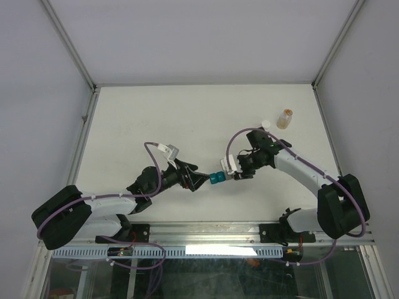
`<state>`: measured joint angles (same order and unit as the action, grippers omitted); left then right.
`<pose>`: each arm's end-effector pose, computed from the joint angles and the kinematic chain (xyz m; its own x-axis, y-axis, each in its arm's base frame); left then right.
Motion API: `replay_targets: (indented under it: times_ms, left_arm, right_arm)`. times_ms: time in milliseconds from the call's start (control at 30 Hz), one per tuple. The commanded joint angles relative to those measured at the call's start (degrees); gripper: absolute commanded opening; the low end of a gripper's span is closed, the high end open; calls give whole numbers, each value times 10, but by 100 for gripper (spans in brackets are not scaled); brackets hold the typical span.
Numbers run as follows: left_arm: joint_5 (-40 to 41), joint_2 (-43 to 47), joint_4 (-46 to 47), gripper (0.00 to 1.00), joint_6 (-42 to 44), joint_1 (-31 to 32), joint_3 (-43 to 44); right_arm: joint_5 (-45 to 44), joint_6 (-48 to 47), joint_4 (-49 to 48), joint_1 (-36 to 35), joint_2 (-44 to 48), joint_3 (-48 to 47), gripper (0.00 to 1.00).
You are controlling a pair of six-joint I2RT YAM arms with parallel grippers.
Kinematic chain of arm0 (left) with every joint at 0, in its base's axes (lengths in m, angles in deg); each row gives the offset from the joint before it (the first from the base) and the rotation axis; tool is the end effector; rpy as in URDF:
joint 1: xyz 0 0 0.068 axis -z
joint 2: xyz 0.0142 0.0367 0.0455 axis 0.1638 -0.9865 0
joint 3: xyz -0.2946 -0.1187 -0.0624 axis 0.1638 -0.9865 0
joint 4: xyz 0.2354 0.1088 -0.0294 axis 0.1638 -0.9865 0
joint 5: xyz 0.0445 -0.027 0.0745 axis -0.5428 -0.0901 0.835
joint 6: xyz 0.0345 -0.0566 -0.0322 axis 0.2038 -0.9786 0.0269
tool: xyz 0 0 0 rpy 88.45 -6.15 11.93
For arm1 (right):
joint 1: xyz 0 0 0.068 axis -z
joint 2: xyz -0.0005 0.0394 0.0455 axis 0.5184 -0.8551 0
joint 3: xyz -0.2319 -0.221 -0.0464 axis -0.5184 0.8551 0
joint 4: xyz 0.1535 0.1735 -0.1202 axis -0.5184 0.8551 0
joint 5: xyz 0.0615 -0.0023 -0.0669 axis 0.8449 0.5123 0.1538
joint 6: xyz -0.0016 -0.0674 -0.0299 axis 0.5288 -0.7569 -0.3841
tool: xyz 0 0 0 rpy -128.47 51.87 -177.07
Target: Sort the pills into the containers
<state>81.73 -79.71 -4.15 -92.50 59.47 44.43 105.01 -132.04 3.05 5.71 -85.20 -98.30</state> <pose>0.1398 -0.1762 0.2247 -0.4670 -0.2106 -0.8588 0.6822 0.5322 -0.5014 0.1912 0.1334 0.2384 0.4148 -0.6705 -0.6152 -0.9093 -0.3306 -0.2528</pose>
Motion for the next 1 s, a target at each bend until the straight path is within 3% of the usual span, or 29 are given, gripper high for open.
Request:
replay_targets:
  times_ms: [0, 233, 667, 967]
  left_arm:
    - [50, 4, 35, 99, -125, -8, -2]
    - [96, 29, 17, 99, -170, -9, -23]
    - [37, -71, 108, 96, -219, -9, 2]
    - [-10, -173, 205, 81, -282, -9, 18]
  right_arm:
    - [-3, 84, -89, -56, 3, -12, 24]
    - [4, 124, -113, -74, 8, -27, 23]
    - [33, 191, -154, -107, 32, -27, 23]
    - [10, 219, -201, -132, 39, -9, 23]
